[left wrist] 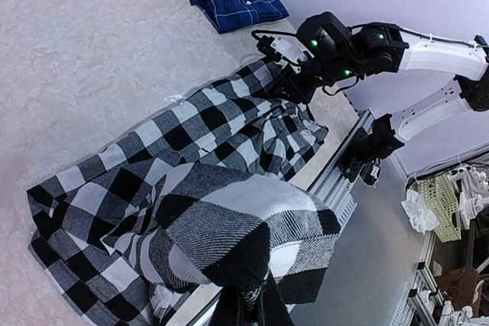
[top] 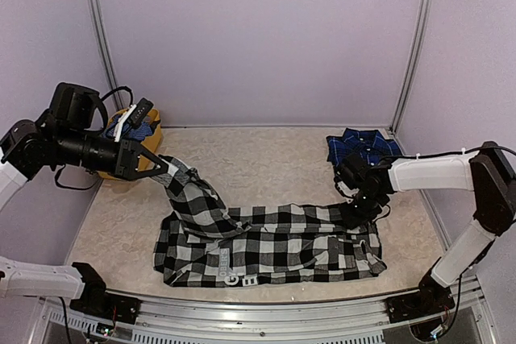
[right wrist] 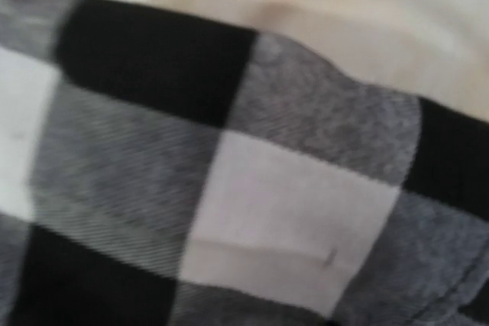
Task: Fold and stack the long sleeve shirts
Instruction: Fold the 1/3-folded shirt at the center of the board.
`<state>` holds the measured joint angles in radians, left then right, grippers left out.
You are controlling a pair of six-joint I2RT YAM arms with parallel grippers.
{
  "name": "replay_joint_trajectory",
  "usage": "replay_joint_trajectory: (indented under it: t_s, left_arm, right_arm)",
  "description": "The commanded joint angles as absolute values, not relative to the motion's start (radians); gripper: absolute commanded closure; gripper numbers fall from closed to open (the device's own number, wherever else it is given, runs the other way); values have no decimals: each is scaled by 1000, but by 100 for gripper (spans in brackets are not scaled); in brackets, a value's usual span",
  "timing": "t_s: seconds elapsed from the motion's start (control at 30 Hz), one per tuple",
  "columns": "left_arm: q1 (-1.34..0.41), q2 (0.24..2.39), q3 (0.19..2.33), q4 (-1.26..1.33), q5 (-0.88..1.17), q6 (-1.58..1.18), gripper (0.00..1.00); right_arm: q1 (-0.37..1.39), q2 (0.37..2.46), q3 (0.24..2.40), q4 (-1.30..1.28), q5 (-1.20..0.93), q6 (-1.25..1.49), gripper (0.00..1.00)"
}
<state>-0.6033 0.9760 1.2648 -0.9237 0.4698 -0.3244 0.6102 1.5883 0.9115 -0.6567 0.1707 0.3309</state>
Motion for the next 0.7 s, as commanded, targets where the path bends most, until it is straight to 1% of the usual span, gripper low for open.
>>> replay_joint_trajectory:
  t_s: [0.0, 0.13, 0.27, 0.33, 0.5, 0.67]
  left_arm:
    - [-589, 989, 1241, -828, 528, -322, 100]
    - [-589, 1024, 1220, -763, 563, -342, 100]
    - [-588, 1067, 1210, -696, 591, -362, 100]
    - [-590, 1093, 1206, -667, 611, -369, 100]
    - [-613, 1150, 1233, -652, 622, -358, 100]
    - [-627, 1104, 1295, -678, 669, -331, 100]
  right_arm:
    - [599, 1623, 907, -655, 210, 352, 62]
    - [600, 1604, 927, -660, 225, 348, 55]
    - [606, 1537, 948, -662, 228, 318, 46]
    - [610, 1499, 952, -655, 220, 302, 43]
    - [617, 1422, 938, -634, 191, 274, 42]
    - [619, 1386, 925, -617, 167, 259, 42]
